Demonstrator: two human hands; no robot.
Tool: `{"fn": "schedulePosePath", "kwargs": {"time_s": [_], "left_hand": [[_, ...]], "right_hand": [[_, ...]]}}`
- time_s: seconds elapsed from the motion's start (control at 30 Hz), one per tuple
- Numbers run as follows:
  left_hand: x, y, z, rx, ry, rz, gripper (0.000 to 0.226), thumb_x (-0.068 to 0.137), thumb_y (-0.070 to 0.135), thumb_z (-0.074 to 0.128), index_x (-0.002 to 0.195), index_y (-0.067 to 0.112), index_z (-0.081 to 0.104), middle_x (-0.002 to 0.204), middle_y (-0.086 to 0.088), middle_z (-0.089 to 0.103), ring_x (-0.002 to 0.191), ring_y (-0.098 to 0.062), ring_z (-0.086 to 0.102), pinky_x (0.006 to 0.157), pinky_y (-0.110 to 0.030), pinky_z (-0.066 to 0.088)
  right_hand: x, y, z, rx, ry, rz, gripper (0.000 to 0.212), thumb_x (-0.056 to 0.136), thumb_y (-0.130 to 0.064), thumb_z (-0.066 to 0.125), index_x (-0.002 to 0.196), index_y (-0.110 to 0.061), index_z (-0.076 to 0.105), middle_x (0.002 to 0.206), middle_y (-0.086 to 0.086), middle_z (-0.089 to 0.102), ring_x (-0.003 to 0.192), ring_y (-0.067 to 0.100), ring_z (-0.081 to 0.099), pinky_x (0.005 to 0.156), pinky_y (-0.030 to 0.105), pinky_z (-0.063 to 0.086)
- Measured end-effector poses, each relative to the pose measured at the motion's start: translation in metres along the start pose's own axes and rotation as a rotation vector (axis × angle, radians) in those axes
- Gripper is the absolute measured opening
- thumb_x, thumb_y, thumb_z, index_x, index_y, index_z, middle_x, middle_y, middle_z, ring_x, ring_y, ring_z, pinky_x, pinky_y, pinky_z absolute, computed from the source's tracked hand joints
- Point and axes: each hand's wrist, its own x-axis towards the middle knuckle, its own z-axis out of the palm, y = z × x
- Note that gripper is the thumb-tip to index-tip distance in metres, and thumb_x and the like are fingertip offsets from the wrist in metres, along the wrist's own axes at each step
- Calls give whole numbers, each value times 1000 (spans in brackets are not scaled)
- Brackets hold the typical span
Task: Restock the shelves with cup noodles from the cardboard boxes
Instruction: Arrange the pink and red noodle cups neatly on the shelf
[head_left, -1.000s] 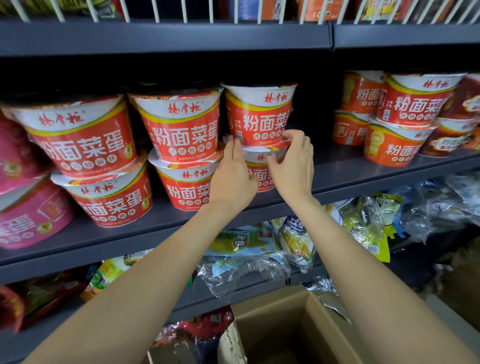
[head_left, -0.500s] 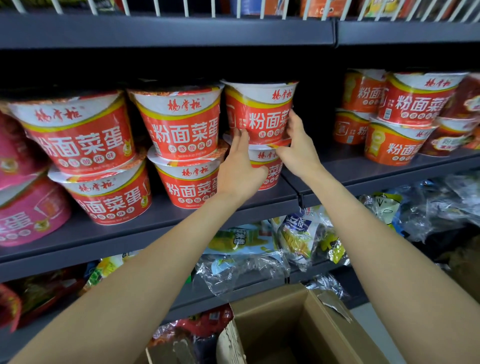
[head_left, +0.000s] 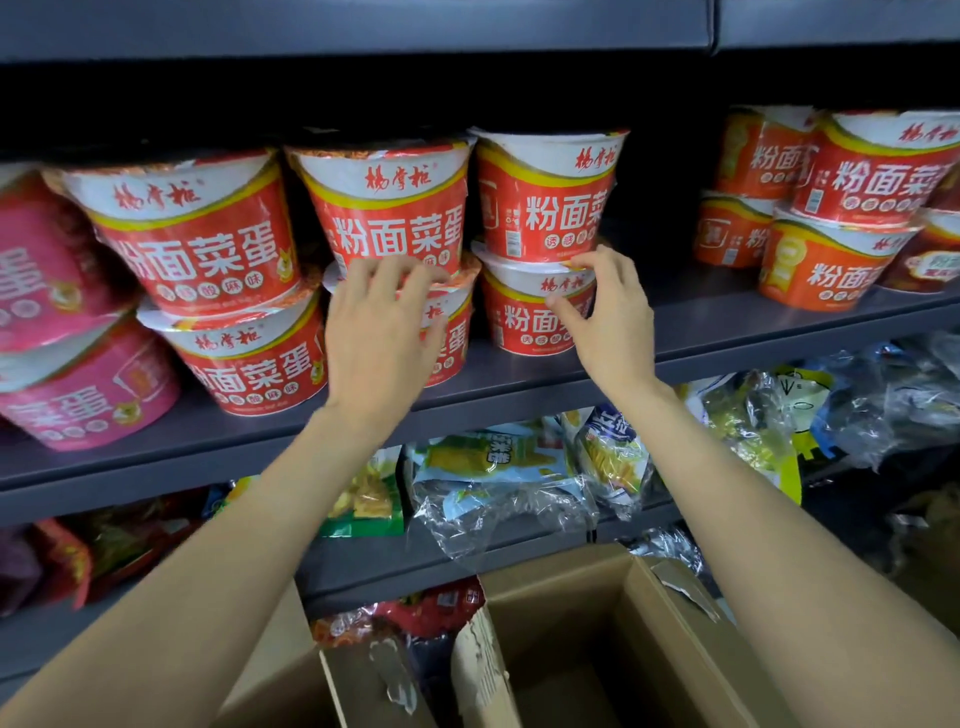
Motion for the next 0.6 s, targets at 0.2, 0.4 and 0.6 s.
{"fn": "schedulePosePath", "kwargs": {"time_s": [0.2, 0.4, 0.6], "left_hand": [[-7, -22, -3, -26, -67, -49, 30, 76, 20, 77, 103, 16, 67, 99, -6, 61, 93, -32, 53, 68, -37, 47], [-9, -22, 0, -59, -51, -80, 27, 79, 17, 74, 104, 14, 66, 102, -7, 61, 97, -32, 53, 68, -35, 49], [-13, -21, 4, -71, -34, -82, 26, 84, 16, 69, 110, 12, 65, 106, -10, 60, 100, -34, 53, 72, -36, 50]], "right_hand": [[-1, -11, 5, -128, 121, -12, 31, 89, -34, 63, 114, -17, 56, 125, 5, 53, 110, 25, 54, 76, 34, 44], [3, -17, 1, -218, 134, -3, 22, 90, -31, 61, 108, -18, 59, 115, 6, 54, 106, 27, 50, 67, 32, 38], [-4, -23, -3, -253, 86, 22, 26, 93, -29, 58, 117, -20, 57, 127, 5, 52, 114, 27, 48, 76, 40, 48]]}}
